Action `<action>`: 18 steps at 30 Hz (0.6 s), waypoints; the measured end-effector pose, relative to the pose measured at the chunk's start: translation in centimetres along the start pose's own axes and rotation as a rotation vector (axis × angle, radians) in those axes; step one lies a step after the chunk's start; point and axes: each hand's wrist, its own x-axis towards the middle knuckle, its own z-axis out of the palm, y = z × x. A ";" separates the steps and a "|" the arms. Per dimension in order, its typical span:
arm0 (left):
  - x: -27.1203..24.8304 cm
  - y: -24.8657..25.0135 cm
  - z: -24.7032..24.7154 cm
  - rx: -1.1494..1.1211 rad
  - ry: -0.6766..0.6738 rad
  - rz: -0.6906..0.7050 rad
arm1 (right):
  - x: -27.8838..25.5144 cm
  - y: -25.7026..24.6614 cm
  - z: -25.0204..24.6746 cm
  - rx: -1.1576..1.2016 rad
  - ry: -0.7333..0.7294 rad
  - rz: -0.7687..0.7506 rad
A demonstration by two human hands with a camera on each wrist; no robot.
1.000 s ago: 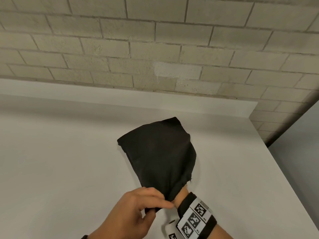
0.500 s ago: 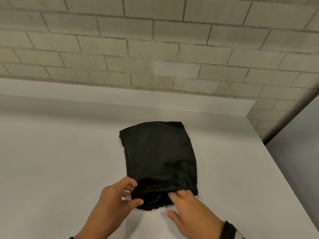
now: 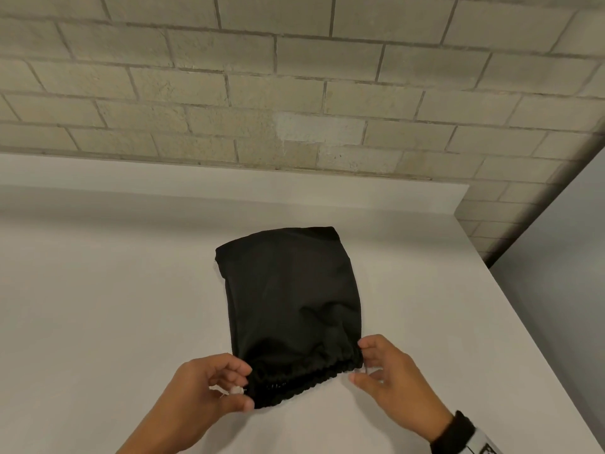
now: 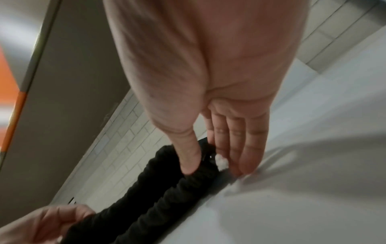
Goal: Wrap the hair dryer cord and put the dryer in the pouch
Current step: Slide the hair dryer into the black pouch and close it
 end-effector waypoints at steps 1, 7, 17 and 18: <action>0.0 0.1 0.0 -0.002 -0.008 0.003 | 0.2 -0.1 0.2 -0.002 0.023 0.001; -0.4 0.1 -0.6 -0.052 -0.037 0.041 | 0.3 -0.3 -0.6 0.085 0.123 -0.005; 0.0 -1.9 -0.1 0.135 0.149 0.200 | -2.0 1.7 -2.2 -0.063 0.143 -0.147; 0.0 -2.0 -0.2 0.171 0.172 0.214 | -2.3 2.0 -2.5 -0.087 0.144 -0.149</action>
